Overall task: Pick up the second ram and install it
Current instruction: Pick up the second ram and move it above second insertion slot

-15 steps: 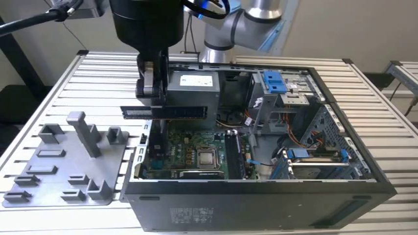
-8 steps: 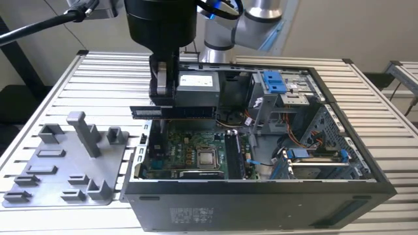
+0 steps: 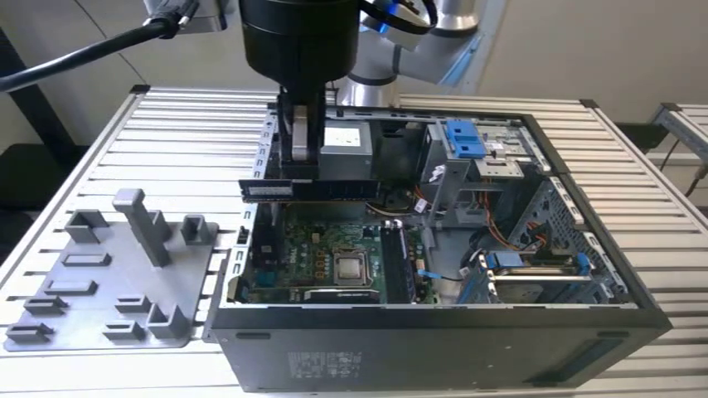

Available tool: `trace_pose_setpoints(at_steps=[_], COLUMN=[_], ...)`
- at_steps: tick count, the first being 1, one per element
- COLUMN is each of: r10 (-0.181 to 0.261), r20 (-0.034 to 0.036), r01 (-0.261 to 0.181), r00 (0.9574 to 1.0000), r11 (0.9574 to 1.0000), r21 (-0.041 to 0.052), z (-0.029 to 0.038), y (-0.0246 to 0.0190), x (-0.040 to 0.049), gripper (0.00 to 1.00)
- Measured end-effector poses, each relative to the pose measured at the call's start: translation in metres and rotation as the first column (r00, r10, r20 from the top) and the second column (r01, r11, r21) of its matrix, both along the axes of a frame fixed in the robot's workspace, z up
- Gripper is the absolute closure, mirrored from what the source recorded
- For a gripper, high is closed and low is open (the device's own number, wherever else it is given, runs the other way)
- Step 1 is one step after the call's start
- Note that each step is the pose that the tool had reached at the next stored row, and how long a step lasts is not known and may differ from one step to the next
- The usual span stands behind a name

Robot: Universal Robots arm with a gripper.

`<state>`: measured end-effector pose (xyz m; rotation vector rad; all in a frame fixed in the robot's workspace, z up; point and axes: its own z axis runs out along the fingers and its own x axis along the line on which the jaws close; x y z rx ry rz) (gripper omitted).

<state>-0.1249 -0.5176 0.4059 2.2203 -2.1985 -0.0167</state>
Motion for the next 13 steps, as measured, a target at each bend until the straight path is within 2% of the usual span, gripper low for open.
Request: trace_pose_setpoints(at_steps=[13], r10=[0.0], r20=[-0.0001], r01=[0.0], r00=[1.0], r11=[1.0], r21=[0.0], z=[0.0], y=[0.0], x=[0.0285], gripper=[0.86])
